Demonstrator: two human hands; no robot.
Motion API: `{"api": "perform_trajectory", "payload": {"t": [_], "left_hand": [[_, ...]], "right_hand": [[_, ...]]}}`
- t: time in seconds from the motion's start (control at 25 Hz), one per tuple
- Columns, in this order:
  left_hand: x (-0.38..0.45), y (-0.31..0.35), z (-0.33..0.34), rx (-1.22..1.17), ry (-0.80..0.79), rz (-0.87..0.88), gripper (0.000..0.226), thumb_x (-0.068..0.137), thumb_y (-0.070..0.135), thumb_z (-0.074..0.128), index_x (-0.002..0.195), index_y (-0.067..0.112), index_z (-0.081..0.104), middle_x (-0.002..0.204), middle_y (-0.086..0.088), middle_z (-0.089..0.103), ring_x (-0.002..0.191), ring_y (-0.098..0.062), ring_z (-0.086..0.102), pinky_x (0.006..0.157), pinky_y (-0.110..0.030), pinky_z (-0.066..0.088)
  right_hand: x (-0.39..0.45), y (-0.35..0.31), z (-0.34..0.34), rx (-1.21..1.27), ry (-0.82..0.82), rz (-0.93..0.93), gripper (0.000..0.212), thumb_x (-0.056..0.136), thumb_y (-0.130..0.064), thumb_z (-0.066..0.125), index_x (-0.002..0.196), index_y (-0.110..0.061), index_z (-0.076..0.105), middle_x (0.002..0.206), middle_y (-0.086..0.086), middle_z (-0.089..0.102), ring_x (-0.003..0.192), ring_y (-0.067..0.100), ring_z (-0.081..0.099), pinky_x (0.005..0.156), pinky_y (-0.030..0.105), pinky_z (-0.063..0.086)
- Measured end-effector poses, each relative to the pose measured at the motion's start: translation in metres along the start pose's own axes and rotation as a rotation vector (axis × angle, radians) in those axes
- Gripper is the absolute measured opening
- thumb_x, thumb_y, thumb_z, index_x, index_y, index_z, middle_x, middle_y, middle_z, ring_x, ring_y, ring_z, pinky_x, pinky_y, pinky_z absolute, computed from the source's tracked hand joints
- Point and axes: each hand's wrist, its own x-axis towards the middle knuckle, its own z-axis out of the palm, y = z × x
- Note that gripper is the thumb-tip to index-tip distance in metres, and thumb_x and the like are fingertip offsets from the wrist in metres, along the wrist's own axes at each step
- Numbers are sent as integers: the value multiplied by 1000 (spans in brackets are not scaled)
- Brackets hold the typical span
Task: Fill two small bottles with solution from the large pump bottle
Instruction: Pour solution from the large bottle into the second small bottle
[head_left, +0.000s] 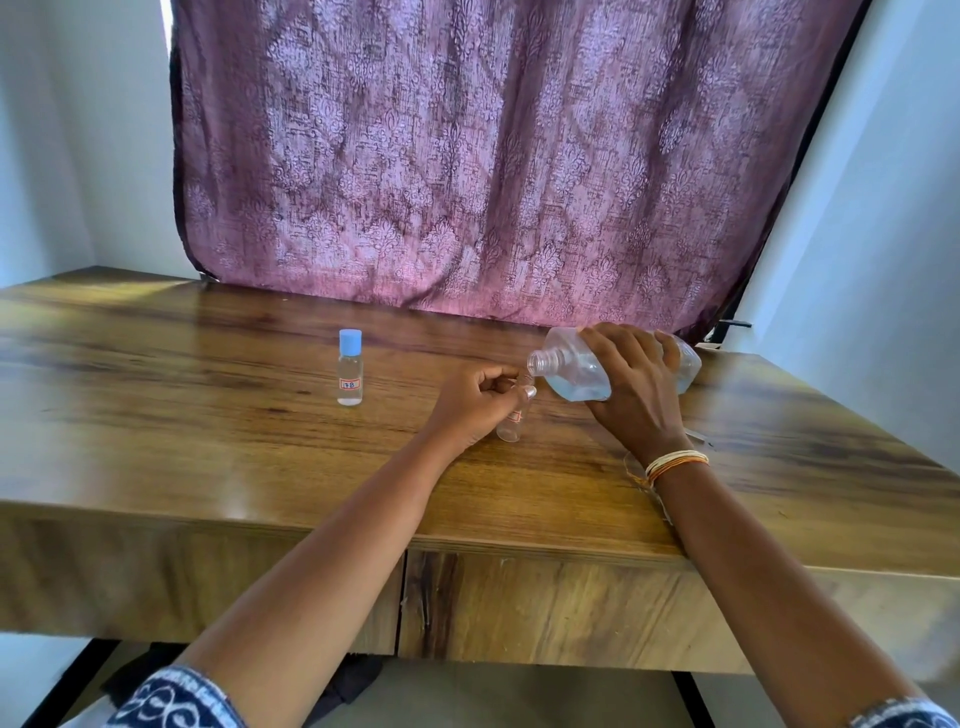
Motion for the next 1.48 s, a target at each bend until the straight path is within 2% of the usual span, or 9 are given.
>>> {"api": "perform_trajectory", "payload": {"t": [0.12, 0.28, 0.36, 0.64, 0.76, 0.88, 1.04, 1.28, 1.48], "left_hand": [[0, -1, -1, 23, 1, 6, 20, 82, 16, 75, 101, 13, 72, 82, -3, 68, 58, 3, 62, 53, -12, 49], [1, -2, 0, -67, -23, -65, 23, 80, 14, 76, 103, 11, 71, 93, -22, 66, 72, -22, 67, 69, -50, 60], [0, -1, 0, -93, -35, -73, 21, 81, 10, 75, 102, 10, 71, 91, -19, 64, 72, -24, 66, 69, -58, 58], [-4, 4, -2, -60, -38, -57, 18, 81, 12, 75, 99, 15, 71, 104, -27, 67, 75, -24, 69, 65, -48, 61], [-2, 2, -2, -46, -29, -44, 19, 81, 14, 76, 99, 16, 71, 100, -24, 69, 78, -27, 69, 72, -51, 60], [-2, 2, -1, 10, -6, 2, 17, 80, 16, 76, 96, 22, 72, 95, -17, 73, 77, -18, 68, 76, -37, 59], [-2, 2, 0, 3, -8, 14, 18, 80, 16, 76, 94, 25, 71, 90, -8, 73, 76, -10, 67, 68, -20, 55], [1, -3, -1, 19, -2, 18, 19, 79, 20, 77, 96, 24, 71, 96, -12, 74, 81, -13, 67, 76, -26, 55], [4, -5, 0, 32, 2, 10, 24, 80, 17, 76, 104, 14, 72, 86, -4, 69, 65, 5, 60, 61, -8, 45]], "right_hand": [[1, 0, -1, -14, 11, 0, 55, 75, -30, 71, 125, -26, 49, 123, 1, 60, 111, 28, 55, 98, 50, 32], [2, 0, -1, -19, 30, -9, 53, 76, -28, 69, 125, -26, 50, 122, 1, 60, 110, 28, 56, 96, 49, 34], [2, 0, -2, -25, 39, -13, 52, 76, -28, 68, 125, -26, 50, 122, 1, 61, 110, 28, 56, 95, 49, 35], [2, -1, -1, -39, 30, -9, 55, 74, -24, 70, 125, -26, 50, 123, 2, 60, 111, 29, 55, 95, 50, 35], [2, -1, -1, -40, 28, -4, 53, 75, -25, 69, 125, -26, 50, 124, 2, 60, 112, 28, 54, 96, 50, 35], [2, 0, -2, -39, 34, -2, 53, 76, -25, 68, 126, -26, 50, 124, 2, 60, 113, 28, 54, 96, 50, 34], [1, -1, -2, -41, 37, -7, 51, 78, -25, 67, 126, -26, 49, 124, 3, 60, 113, 29, 55, 97, 51, 34], [2, -1, -3, -47, 40, -11, 51, 78, -25, 66, 126, -25, 50, 124, 4, 60, 112, 30, 55, 96, 52, 35], [2, -2, -3, -54, 41, -13, 55, 76, -24, 69, 127, -27, 49, 125, 3, 60, 113, 29, 55, 96, 50, 34]]}}
